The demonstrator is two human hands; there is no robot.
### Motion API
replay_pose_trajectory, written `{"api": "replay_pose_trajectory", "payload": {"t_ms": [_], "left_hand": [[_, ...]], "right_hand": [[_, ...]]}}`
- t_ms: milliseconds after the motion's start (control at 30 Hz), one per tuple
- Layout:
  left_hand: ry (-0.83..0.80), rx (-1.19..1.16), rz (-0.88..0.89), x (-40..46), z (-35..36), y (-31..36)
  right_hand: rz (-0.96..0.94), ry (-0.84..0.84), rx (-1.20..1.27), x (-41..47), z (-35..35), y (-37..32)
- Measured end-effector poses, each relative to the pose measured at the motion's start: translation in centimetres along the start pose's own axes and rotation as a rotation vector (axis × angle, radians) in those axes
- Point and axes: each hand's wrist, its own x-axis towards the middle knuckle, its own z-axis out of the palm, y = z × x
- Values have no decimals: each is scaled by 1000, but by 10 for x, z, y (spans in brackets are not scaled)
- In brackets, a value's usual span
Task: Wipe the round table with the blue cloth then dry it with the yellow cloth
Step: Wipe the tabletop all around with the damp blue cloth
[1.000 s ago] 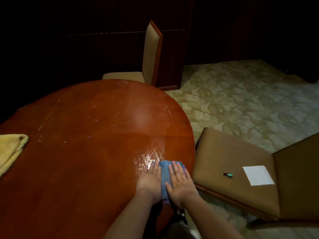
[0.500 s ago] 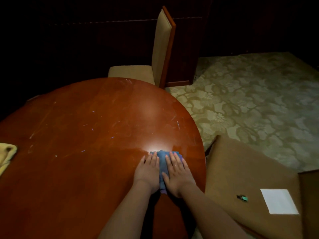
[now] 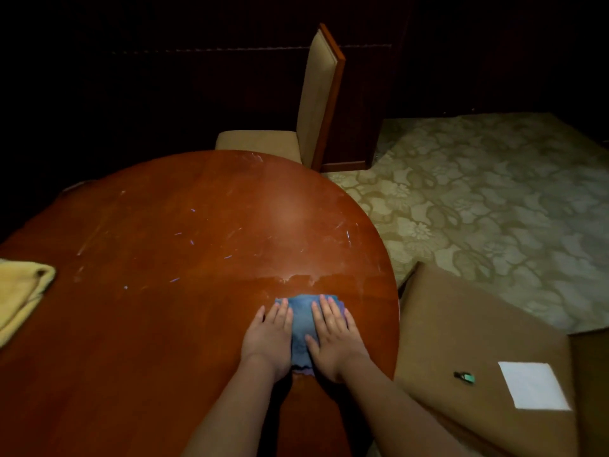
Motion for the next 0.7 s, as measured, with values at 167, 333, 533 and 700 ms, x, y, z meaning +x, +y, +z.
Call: {"api": "replay_pose_trajectory", "payload": {"t_ms": [167, 333, 533, 700], "left_hand": [[-24, -10, 6, -42, 28, 3], [-22, -14, 24, -75, 46, 13], [-52, -38, 59, -86, 42, 12], [-52, -44, 72, -119, 58, 11]], "right_hand": [[-25, -60, -19, -43, 19, -23], [-39, -39, -18, -79, 37, -36], [-3, -85, -66, -88, 33, -38], [-7, -135, -66, -116, 41, -57]]}}
